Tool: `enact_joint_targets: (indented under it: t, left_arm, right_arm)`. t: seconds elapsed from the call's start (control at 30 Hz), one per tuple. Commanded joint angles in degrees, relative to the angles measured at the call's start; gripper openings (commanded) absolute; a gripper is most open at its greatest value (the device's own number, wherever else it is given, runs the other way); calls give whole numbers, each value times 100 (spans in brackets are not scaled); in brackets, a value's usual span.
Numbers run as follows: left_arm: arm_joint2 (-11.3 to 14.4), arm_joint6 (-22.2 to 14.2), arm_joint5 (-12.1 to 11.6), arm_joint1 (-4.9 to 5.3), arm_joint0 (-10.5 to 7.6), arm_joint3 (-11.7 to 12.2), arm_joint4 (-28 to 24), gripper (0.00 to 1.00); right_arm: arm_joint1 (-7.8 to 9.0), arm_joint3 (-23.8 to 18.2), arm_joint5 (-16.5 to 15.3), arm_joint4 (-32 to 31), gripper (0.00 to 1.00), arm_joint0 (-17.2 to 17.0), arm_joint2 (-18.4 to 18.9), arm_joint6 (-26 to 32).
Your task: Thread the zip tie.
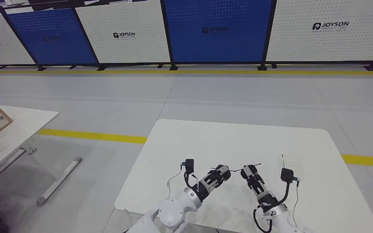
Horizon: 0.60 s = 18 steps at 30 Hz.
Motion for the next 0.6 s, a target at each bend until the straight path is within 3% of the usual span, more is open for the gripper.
enact_joint_targets:
  t: [0.0,0.57]
  left_arm:
    - [7,-1,8,-3,0,-5,18,18]
    - [149,29,178,-41,-62,67,285,20]
  right_arm:
    - [-1,2,6,4,0,-3,4,9]
    - [-20,22,27,-19,0,28,-10,44]
